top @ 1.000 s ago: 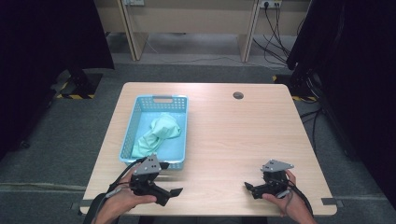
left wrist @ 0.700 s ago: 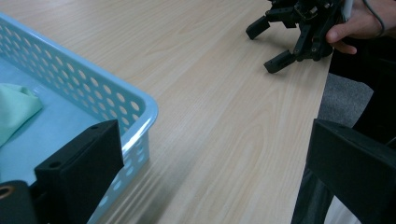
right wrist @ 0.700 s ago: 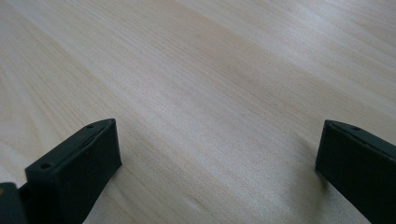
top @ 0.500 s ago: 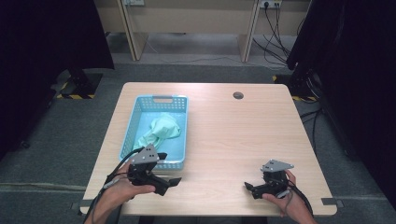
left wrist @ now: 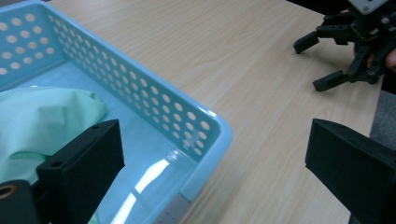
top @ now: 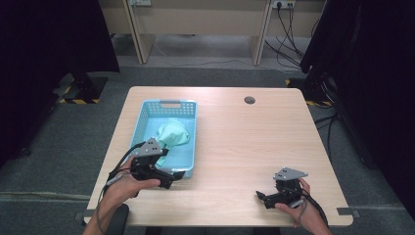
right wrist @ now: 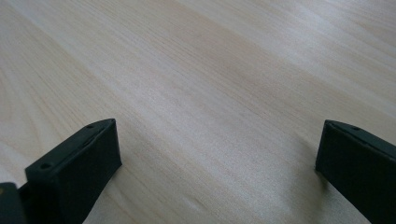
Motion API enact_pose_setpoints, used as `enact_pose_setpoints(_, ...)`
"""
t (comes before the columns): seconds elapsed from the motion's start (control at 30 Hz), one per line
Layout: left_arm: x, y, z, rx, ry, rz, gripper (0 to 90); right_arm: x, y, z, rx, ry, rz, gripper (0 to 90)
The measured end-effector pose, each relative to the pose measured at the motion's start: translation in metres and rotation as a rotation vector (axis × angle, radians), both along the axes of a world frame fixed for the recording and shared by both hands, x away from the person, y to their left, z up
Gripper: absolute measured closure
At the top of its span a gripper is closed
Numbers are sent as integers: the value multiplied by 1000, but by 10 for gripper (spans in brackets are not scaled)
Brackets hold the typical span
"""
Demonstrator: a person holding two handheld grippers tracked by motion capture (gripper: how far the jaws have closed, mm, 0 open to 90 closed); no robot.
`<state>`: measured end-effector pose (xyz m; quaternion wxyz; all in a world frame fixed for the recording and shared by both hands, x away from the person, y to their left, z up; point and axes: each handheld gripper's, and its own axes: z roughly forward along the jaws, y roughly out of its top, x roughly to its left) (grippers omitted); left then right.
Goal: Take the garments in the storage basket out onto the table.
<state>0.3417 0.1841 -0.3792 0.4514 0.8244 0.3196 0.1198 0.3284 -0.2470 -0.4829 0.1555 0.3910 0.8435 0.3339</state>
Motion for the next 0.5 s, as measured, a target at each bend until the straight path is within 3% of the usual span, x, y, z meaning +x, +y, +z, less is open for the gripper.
enact_pose_setpoints(0.5,25,8,4,32,6,80,41,0,0,0,0,0,0,2)
